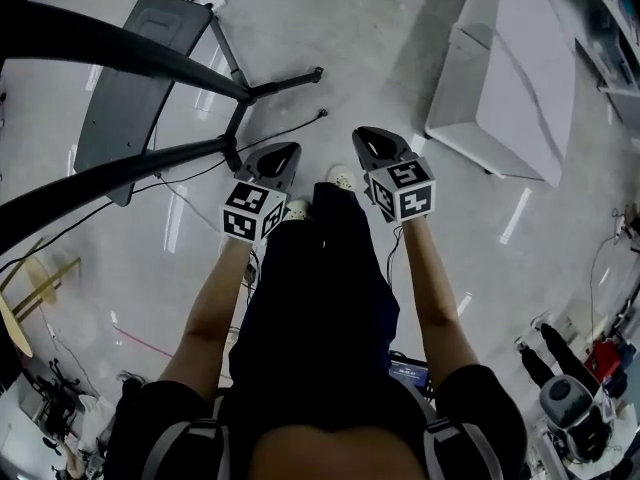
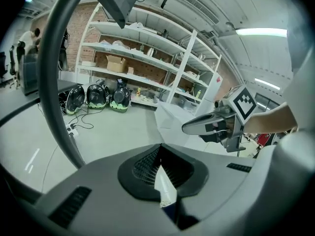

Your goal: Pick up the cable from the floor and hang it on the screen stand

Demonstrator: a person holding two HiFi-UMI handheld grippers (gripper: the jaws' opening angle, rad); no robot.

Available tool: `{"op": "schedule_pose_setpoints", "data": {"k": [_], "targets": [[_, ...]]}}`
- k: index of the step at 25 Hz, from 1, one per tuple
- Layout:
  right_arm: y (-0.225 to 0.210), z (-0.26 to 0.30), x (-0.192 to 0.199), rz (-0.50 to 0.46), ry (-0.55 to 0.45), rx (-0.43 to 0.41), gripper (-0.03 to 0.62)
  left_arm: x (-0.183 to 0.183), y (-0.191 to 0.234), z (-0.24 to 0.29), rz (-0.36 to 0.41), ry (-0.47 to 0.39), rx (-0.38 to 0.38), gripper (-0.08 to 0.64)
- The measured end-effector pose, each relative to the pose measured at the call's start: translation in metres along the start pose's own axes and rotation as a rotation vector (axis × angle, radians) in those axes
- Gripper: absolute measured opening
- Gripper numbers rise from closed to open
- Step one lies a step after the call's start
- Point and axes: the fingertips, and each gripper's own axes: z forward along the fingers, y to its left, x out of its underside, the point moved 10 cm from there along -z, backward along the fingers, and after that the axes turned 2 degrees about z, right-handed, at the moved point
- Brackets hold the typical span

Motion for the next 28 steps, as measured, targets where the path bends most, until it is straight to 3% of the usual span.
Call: {"op": "schedule_pose_setpoints", "data": {"k": [16, 28], "targets": [[-0.057, 0.105, 0.067, 0.006, 0.054, -0.028, 0.028, 0.085, 0.058, 0.087, -0.021, 0.055, -0.023, 0.008], [-0.103, 0.192, 0.127, -0.001, 0.108, -0.066, 0.029, 0.166, 0.104, 0.152, -0.105, 0.087, -0.054, 0.008]]}}
